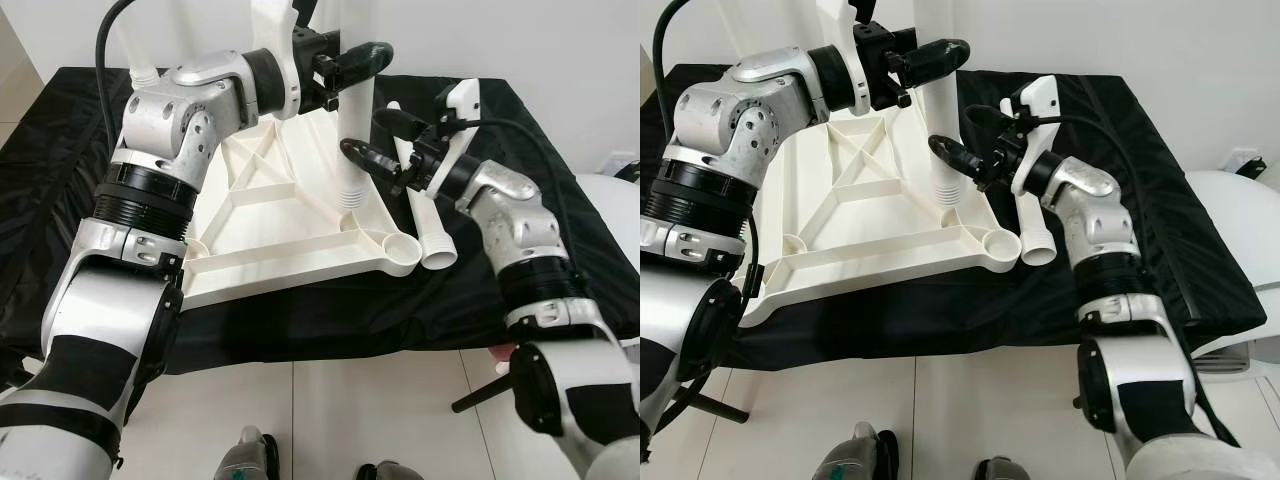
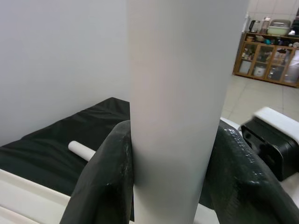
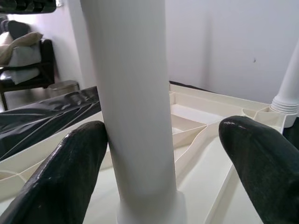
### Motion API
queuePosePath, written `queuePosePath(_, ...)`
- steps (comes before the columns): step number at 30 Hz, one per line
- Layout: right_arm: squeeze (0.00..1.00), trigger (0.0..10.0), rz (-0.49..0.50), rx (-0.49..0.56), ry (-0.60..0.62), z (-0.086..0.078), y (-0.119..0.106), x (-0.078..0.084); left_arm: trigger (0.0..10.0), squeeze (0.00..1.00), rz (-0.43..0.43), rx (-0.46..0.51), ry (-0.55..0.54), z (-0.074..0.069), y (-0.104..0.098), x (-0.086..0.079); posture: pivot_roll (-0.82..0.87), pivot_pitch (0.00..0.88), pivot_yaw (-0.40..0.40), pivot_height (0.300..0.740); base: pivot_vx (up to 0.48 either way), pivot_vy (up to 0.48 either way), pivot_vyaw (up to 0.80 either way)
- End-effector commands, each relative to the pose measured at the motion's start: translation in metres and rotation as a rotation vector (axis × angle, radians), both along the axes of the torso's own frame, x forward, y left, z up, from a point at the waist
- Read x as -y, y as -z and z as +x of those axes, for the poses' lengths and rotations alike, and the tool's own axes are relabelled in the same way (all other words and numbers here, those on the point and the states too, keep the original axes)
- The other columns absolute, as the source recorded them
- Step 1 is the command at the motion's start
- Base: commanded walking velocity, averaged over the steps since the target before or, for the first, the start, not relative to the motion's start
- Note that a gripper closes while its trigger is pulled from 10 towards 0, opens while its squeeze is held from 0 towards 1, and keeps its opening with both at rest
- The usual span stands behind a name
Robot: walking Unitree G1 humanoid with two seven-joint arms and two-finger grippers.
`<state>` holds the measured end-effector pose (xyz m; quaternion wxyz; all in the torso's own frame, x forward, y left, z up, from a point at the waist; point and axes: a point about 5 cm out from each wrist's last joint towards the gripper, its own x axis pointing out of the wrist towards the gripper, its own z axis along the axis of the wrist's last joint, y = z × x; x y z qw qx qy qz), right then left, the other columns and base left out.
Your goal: Building children table
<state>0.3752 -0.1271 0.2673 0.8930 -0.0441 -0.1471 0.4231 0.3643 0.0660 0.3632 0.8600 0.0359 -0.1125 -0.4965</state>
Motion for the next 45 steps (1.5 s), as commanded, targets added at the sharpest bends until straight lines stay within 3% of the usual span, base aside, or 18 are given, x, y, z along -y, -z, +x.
queuePosePath(1,0.00,10.0,-0.001,-0.013,0.032,-0.001,0.004,0.003,10.0,0.00,-0.032,0.051,-0.096,0.000,-0.014,-0.001,-0.01,0.082,-0.008,0.740,0.000,0.000,0.00)
queuePosePath(16,0.00,10.0,0.100,-0.001,0.315,0.005,0.004,-0.025,10.0,0.00,-0.013,0.110,-0.116,-0.003,-0.012,0.014,0.00,0.084,-0.014,0.740,0.000,0.000,0.00)
queuePosePath(23,0.00,10.0,0.127,0.010,0.339,0.002,0.000,-0.044,10.0,0.00,-0.010,0.110,-0.108,-0.004,-0.010,0.020,0.00,0.096,-0.009,0.740,0.000,0.000,0.00)
queuePosePath(36,0.00,10.0,0.124,0.050,0.355,0.000,-0.007,-0.060,10.0,0.00,-0.003,0.126,-0.103,-0.006,-0.012,0.023,0.00,0.105,-0.006,0.740,0.000,0.000,0.00)
queuePosePath(37,0.00,5.6,0.120,0.061,0.356,0.000,-0.009,-0.060,10.0,0.00,-0.003,0.125,-0.102,-0.006,-0.012,0.023,0.00,0.105,-0.006,0.740,0.000,0.000,0.00)
queuePosePath(38,0.00,5.1,0.120,0.066,0.356,-0.001,-0.011,-0.060,10.0,0.00,-0.001,0.126,-0.101,-0.006,-0.012,0.023,0.00,0.107,-0.006,0.740,0.000,0.000,0.00)
queuePosePath(40,0.00,5.6,0.120,0.069,0.357,-0.001,-0.012,-0.060,10.0,0.00,0.001,0.127,-0.101,-0.006,-0.012,0.024,0.00,0.107,-0.006,0.740,0.000,0.000,0.00)
queuePosePath(41,0.00,3.2,0.118,0.085,0.364,-0.002,-0.015,-0.059,10.0,0.00,0.003,0.125,-0.099,-0.006,-0.011,0.024,0.00,0.111,-0.004,0.740,0.000,0.000,0.00)
queuePosePath(43,0.00,3.6,0.118,0.091,0.365,-0.002,-0.017,-0.059,10.0,0.00,0.004,0.125,-0.099,-0.006,-0.011,0.024,0.00,0.111,-0.003,0.740,0.000,0.000,0.00)
queuePosePath(44,0.00,2.5,0.118,0.098,0.366,-0.003,-0.018,-0.059,10.0,0.00,0.005,0.124,-0.101,-0.005,-0.010,0.023,0.00,0.112,-0.003,0.740,0.000,0.000,0.00)
queuePosePath(45,0.00,2.5,0.118,0.103,0.367,-0.003,-0.019,-0.059,10.0,0.00,0.006,0.125,-0.101,-0.005,-0.010,0.023,0.00,0.113,-0.002,0.740,0.000,0.000,0.00)
